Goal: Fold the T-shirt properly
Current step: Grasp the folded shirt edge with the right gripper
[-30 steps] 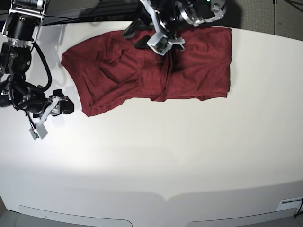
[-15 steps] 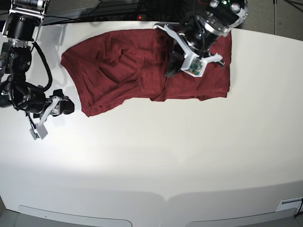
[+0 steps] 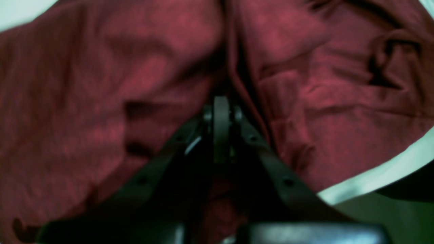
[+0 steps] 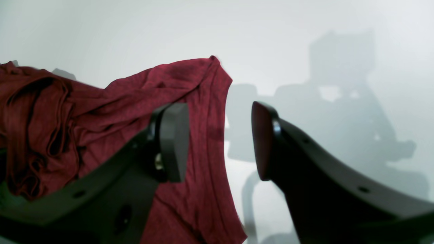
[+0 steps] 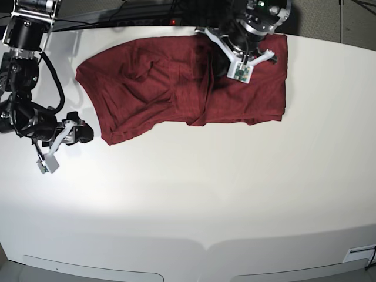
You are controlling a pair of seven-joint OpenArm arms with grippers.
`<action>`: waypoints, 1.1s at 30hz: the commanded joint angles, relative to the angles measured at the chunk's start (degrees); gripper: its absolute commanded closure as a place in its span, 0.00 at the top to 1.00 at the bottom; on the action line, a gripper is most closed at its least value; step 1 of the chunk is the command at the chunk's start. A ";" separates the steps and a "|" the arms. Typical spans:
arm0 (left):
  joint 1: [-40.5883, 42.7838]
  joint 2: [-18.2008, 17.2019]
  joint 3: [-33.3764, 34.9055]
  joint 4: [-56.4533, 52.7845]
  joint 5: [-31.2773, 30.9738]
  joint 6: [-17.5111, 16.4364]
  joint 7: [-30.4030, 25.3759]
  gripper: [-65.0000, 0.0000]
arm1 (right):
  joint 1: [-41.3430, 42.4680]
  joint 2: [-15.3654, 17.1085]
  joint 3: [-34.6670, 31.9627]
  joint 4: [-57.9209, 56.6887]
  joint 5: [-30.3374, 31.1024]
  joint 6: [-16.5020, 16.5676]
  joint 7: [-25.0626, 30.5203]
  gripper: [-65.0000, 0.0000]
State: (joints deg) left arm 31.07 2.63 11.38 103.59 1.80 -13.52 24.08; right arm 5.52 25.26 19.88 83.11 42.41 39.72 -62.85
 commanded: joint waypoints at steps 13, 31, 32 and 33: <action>-2.62 0.37 10.99 -4.39 3.98 -3.48 -1.40 0.00 | 1.16 1.09 0.35 1.09 1.73 0.28 0.94 0.46; -4.26 0.35 8.48 13.51 9.35 1.68 2.64 0.00 | -0.48 2.54 -1.60 0.96 10.51 0.28 -5.42 0.46; -4.26 0.35 7.56 13.51 10.27 3.45 3.34 0.00 | -0.98 3.19 -2.45 0.98 10.27 0.28 -5.53 0.46; -4.26 0.35 6.51 13.51 10.80 5.16 3.74 0.00 | -1.46 3.93 -3.45 0.96 10.12 0.28 -5.55 0.46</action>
State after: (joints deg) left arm 26.83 2.57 17.56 116.16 12.58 -7.97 29.23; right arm 3.07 28.10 16.01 83.11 51.77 39.72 -69.10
